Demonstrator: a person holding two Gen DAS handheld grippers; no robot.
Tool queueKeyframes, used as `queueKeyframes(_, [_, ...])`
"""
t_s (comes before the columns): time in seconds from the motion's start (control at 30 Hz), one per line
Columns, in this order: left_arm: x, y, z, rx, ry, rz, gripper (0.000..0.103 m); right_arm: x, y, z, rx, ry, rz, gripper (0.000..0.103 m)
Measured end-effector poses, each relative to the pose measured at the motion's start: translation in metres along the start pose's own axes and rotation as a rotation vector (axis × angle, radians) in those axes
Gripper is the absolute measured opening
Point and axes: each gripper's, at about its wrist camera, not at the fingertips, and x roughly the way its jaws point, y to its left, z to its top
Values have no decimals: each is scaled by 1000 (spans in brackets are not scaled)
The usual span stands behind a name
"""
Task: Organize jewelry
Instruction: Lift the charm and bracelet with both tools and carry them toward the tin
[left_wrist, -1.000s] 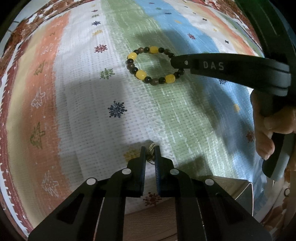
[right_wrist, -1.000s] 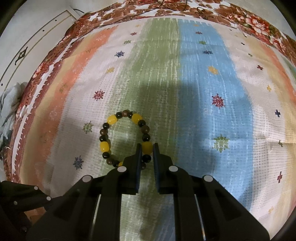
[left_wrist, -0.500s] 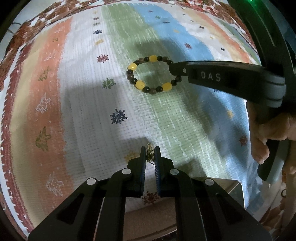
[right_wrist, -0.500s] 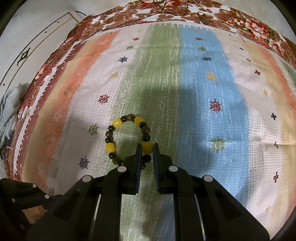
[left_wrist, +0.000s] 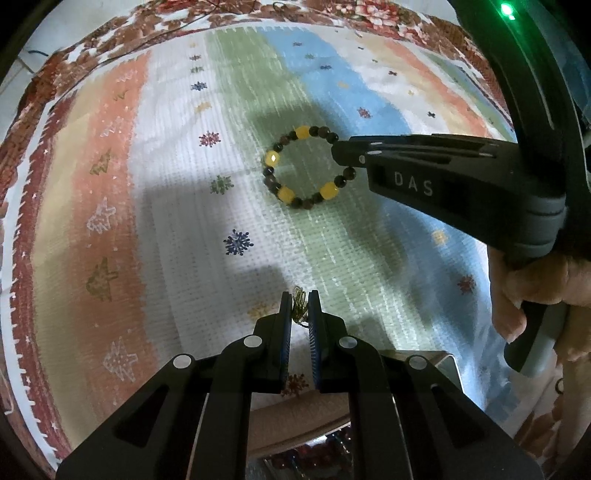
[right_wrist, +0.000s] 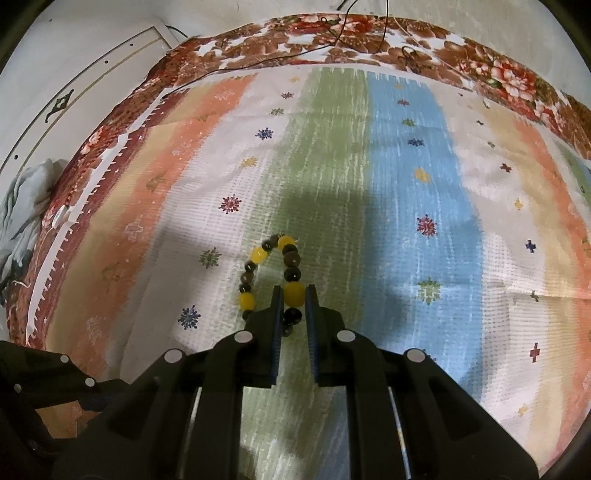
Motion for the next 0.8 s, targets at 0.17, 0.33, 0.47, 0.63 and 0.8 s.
queueKeyframes(0.17, [-10,4,1,-17,-23,-6,8,-16,5,-2,-8,-27,7,13])
queueKeyframes(0.33, [-21,9,-1,-35,-46,-13,8,-32,10,-9,-22,-44,15,13])
queueKeyframes(0.47, [-28,9,-4,-38,-61,-19,8,-42,10,-17,-22,-49,8,13])
queueKeyframes(0.63, [-39,4,-8,-33,-86,-19,8,-64,15,-21,-21,-85,18,13])
queueKeyframes(0.8, [-51,2,-16,-26,-109,-24,8,-86,27,-26,-40,-123,30,13])
